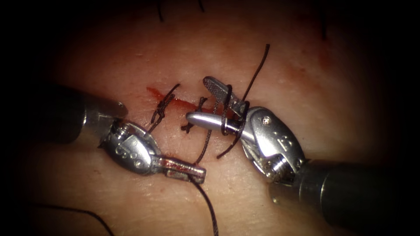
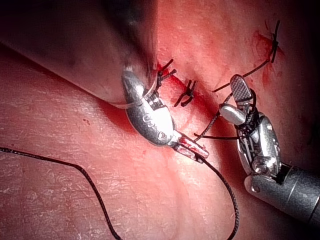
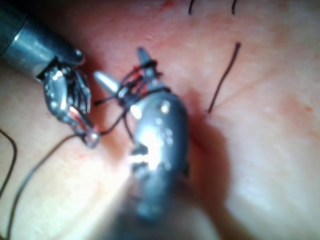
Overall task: Wound Closure
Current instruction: Wrap the thread counterclockwise twice around the right gripper using the left grippper, then grab the short end of the thread using the right gripper
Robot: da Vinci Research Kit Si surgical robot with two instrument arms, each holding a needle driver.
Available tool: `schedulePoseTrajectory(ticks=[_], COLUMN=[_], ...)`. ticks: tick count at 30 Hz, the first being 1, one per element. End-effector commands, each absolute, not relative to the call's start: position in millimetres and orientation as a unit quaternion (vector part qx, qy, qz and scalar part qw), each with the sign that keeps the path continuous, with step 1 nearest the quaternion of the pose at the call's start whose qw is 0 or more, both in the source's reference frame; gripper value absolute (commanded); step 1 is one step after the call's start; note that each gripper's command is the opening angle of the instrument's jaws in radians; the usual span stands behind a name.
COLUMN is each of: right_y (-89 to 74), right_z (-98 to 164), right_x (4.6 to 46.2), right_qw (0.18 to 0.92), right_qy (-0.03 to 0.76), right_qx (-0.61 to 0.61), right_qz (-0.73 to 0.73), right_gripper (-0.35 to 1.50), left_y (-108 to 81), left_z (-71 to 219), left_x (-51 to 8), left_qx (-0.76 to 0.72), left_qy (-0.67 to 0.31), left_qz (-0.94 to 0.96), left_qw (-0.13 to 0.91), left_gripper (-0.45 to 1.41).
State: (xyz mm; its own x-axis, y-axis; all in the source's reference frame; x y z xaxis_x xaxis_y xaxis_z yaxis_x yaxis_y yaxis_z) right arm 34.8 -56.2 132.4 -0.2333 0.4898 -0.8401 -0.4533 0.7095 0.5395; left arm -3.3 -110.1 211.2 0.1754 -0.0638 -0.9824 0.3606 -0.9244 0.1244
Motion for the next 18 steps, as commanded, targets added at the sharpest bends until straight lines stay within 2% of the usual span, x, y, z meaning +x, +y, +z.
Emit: schedulePoseTrajectory(ticks=[1, 6, 18], right_y=[-56.6, -56.7, -56.5], right_z=[132.6, 131.6, 132.1], right_x=[35.2, 33.4, 29.5], right_qw=[0.632, 0.680, 0.695], right_qy=[0.675, 0.612, 0.539], right_qx=[0.001, -0.074, -0.150], right_qz=[0.381, 0.397, 0.452], right_gripper=[0.98, 1.01, 1.05], left_y=[-110.8, -110.4, -107.3], left_z=[211.3, 209.5, 208.0], left_x=[-4.0, -4.4, -4.1], left_qx=[0.749, 0.753, 0.747], left_qy=[0.101, 0.109, 0.092], left_qz=[-0.633, -0.629, -0.641], left_qw=[0.166, 0.161, 0.147], left_gripper=[-0.45, -0.45, -0.45])
